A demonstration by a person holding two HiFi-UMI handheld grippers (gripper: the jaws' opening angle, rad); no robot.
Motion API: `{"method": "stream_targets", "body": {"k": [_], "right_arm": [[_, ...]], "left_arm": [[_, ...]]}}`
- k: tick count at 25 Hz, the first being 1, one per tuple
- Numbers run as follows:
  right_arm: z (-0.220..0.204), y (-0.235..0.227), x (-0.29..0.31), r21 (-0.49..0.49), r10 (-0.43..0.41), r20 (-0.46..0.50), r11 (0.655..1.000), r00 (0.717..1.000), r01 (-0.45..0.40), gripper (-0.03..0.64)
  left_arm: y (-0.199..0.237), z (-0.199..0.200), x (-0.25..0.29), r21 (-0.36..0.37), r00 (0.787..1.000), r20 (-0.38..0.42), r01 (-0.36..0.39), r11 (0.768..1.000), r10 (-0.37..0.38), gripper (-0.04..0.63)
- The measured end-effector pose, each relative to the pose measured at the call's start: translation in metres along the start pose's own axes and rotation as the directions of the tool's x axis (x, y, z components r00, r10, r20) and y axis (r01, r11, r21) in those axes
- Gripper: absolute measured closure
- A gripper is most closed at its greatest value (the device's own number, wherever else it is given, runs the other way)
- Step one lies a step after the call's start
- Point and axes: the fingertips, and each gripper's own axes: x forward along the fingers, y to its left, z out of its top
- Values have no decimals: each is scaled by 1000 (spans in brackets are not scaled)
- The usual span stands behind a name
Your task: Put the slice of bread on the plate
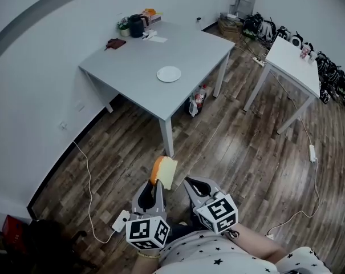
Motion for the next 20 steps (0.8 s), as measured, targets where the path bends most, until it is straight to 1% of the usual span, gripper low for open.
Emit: {"method": "stream_targets", "body": {"k": [3,7,13,17,20], "right_arm": [[6,-16,16,2,1,1,1000,1000,-1,618],[25,-52,47,-18,16,15,1000,1000,-15,618],[67,-114,91,-45,41,35,998,999,-40,618],[86,-157,113,-41,49,45,998,998,-47,618],[95,-185,127,-40,53,52,998,997,-51,618]], "left_arm": [[2,3,23,11,1000,1,3,1000,-3,511],[3,10,67,14,1000,9,5,1000,-5,511],[3,35,140,-17,1000,26,-14,1000,15,511],[-5,47,187,-13,999,43,-13,1000,14,511],[-6,49,218,-39,999,40,-23,999,24,511]]}}
